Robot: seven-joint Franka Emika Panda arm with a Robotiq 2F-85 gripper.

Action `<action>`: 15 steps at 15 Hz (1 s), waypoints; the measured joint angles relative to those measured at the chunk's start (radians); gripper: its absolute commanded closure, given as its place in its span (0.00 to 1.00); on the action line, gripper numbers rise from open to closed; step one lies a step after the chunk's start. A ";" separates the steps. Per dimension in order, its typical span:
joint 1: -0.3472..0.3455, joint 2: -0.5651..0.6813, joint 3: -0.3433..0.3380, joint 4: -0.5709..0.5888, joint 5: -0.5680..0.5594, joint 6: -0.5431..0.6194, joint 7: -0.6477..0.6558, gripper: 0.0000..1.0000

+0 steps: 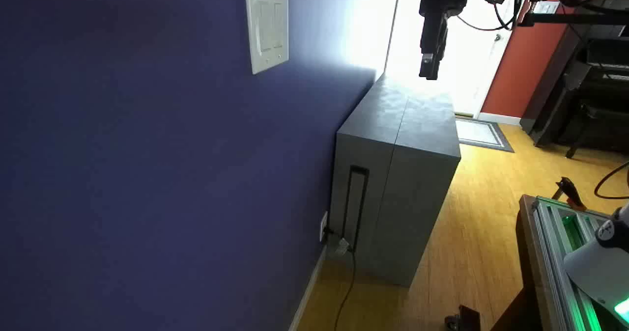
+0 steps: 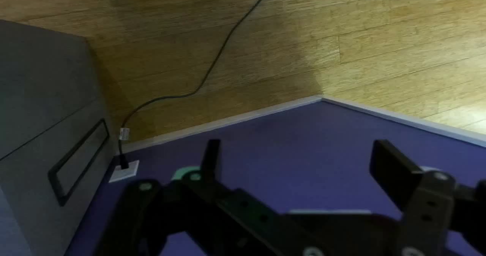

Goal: Flip the switch

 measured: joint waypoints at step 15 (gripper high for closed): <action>0.003 0.005 0.057 0.042 0.062 0.017 0.077 0.00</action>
